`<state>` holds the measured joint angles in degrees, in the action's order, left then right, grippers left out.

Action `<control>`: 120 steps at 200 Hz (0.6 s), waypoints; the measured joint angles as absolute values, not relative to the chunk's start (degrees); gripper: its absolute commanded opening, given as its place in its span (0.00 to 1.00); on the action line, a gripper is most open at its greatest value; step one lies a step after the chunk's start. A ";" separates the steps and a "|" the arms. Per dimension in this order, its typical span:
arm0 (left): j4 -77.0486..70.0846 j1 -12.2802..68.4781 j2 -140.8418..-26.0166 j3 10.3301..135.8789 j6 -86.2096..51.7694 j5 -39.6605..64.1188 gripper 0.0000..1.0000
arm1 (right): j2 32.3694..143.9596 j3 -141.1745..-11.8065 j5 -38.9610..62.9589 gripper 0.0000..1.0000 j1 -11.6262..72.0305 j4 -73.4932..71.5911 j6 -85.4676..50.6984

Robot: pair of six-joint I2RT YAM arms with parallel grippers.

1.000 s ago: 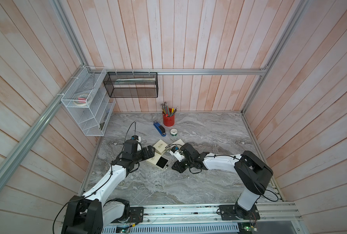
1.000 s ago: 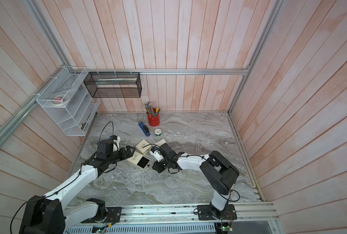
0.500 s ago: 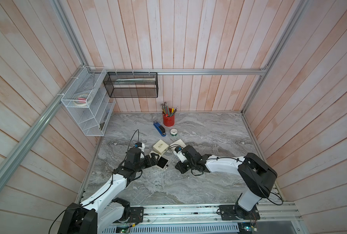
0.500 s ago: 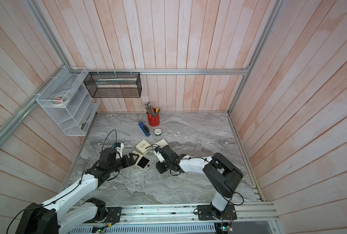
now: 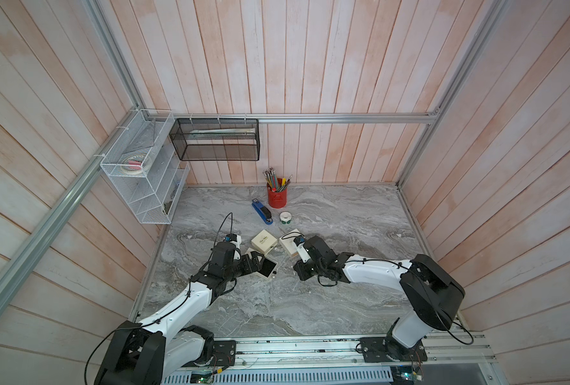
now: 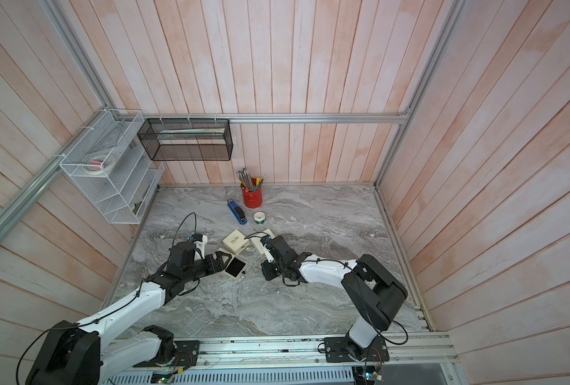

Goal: Place the earrings into the drawer-style jewelry box
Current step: Pick up the earring from the center of the board.

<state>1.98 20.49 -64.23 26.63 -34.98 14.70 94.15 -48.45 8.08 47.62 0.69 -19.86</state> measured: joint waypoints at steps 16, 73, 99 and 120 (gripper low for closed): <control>1.63 21.47 -64.62 26.70 -34.98 14.59 0.96 | 93.97 -48.03 7.60 0.07 47.05 0.30 -19.99; 0.38 22.76 -66.11 27.11 -34.96 14.50 0.96 | 93.76 -47.51 7.77 0.06 44.97 0.43 -20.58; -0.01 23.46 -66.59 27.33 -34.96 14.52 0.96 | 93.73 -47.29 8.62 0.06 43.38 -0.05 -21.04; -0.38 23.81 -66.92 27.62 -34.96 14.50 0.96 | 93.73 -47.29 8.80 0.14 43.24 -0.12 -20.51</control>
